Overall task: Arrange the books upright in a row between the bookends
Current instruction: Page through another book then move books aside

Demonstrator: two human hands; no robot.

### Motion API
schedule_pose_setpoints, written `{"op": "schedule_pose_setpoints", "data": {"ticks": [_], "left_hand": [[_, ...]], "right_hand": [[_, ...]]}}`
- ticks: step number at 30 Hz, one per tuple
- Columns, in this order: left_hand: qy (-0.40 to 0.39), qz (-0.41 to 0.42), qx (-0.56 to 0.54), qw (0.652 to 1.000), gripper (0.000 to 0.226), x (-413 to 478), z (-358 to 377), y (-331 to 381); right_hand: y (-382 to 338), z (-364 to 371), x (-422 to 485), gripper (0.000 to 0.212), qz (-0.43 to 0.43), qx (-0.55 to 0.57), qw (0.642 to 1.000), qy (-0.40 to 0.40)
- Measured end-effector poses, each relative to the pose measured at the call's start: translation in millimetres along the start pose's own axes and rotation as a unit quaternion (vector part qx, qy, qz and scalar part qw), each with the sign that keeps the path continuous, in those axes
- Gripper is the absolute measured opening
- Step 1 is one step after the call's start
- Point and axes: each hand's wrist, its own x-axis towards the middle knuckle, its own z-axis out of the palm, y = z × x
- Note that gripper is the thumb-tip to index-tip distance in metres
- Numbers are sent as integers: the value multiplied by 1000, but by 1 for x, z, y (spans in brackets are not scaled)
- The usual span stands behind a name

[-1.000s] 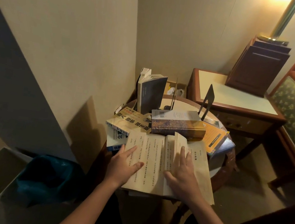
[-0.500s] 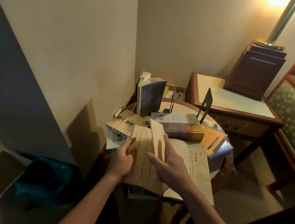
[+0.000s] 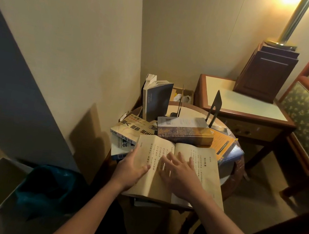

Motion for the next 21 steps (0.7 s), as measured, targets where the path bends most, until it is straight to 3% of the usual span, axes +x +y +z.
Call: {"op": "schedule_pose_setpoints", "data": {"ticks": [4,7,9,21], "left_hand": [[-18,5,163,986,71,-5,8,-8],[18,144,352,925,55,-12,14,-10],[1,198,421,885,52,-13,19,-8],[-30,118,379,918,54,43,21,8]], "right_hand": [[9,14,1,64,22,-13,999,-23],[9,22,-1,66,24,-22,999,-24],[11,24,-2,66,27,-25,999,-25],[17,32,-2,64,28,-30,999,-25]]}}
